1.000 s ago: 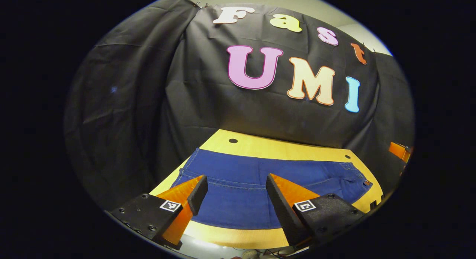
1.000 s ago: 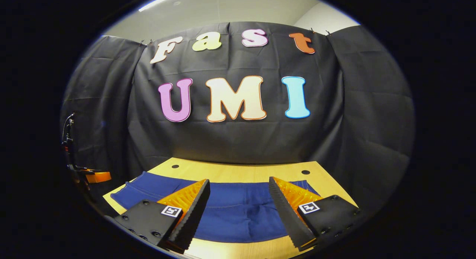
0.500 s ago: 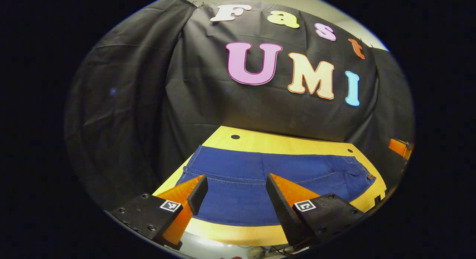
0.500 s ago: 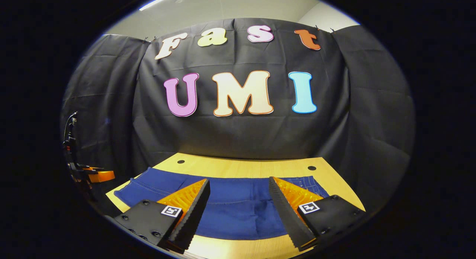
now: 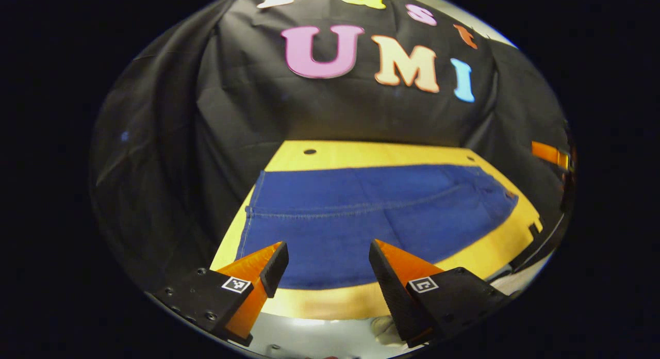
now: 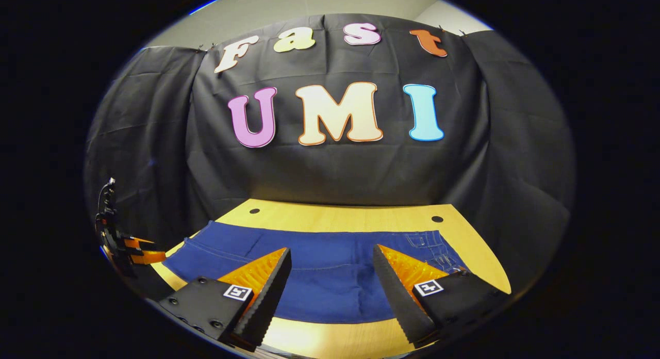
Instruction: Grasp the waist and the cuffs of the jeans and fold them to make the two legs overlap; first hold the waist and fold one-third of the jeans toward the cuffs, then hold the cuffs and fold the remaining one-third in the same direction to finish folding.
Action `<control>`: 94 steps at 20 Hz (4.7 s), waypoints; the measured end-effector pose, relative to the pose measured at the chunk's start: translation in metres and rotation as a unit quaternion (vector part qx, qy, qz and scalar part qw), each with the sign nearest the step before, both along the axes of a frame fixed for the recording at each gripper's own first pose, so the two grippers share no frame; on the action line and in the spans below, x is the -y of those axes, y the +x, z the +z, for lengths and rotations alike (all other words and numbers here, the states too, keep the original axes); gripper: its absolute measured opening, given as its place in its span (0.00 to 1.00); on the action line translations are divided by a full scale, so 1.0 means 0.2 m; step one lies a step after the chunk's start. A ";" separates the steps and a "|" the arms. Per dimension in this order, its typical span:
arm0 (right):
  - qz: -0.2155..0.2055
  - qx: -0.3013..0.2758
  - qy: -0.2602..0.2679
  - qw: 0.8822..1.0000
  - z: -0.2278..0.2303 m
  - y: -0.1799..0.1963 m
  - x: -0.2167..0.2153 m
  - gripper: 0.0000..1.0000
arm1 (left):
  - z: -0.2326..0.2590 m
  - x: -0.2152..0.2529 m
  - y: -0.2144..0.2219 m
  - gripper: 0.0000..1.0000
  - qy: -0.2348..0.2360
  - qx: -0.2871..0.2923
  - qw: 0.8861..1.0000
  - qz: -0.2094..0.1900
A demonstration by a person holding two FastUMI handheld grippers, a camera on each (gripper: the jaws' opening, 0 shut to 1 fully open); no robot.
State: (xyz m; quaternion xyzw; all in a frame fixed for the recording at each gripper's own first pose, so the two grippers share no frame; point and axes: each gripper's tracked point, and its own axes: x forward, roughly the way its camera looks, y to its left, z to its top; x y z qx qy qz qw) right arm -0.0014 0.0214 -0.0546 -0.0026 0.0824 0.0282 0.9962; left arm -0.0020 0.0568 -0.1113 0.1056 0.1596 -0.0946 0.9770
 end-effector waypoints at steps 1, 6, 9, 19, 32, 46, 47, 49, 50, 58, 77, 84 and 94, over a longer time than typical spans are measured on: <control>0.000 -0.009 0.000 1.000 -0.03 0.00 0.01 1.00 | -0.06 -0.01 -0.01 0.95 0.013 -0.023 0.999 -0.017; -0.002 -0.038 -0.027 0.999 -0.12 -0.02 0.03 0.94 | -0.26 -0.17 0.03 0.95 0.100 -0.107 0.987 -0.058; -0.003 -0.050 -0.040 0.998 -0.16 -0.01 0.06 0.98 | -0.36 -0.20 0.07 0.95 0.149 -0.158 0.971 -0.098; -0.015 -0.071 -0.046 0.996 -0.22 0.00 0.11 0.96 | -0.46 -0.35 0.01 0.96 0.318 -0.278 0.888 -0.180; -0.003 -0.096 -0.059 0.994 -0.30 0.02 0.09 0.98 | -0.51 -0.35 0.01 0.88 0.348 -0.363 0.832 -0.234; 0.013 -0.107 -0.039 0.993 -0.36 0.03 0.06 0.98 | -0.52 -0.31 0.00 0.78 0.364 -0.383 0.821 -0.216; 0.013 -0.108 -0.036 0.993 -0.36 0.03 0.07 0.97 | -0.52 -0.31 -0.01 0.70 0.369 -0.387 0.818 -0.212; 0.012 -0.108 -0.036 0.993 -0.36 0.03 0.10 0.98 | -0.52 -0.29 -0.02 0.56 0.375 -0.385 0.817 -0.210; 0.010 -0.107 -0.037 0.994 -0.35 0.03 0.12 0.96 | -0.52 -0.28 -0.03 0.45 0.377 -0.381 0.818 -0.210; 0.025 -0.117 -0.048 0.992 -0.37 0.07 0.32 0.97 | -0.53 -0.27 -0.02 0.00 0.390 -0.347 0.836 -0.168; 0.236 -0.413 -0.337 0.813 -1.18 0.10 0.92 1.00 | -0.55 -0.27 -0.01 0.00 0.360 -0.380 0.841 -0.137; 0.259 -0.473 -0.334 0.773 -1.33 0.12 0.94 1.00 | -0.55 -0.27 0.00 0.00 0.352 -0.380 0.845 -0.134; 0.238 -0.527 -0.332 0.745 -1.34 0.14 0.95 0.92 | -0.55 -0.27 0.01 0.00 0.330 -0.386 0.853 -0.119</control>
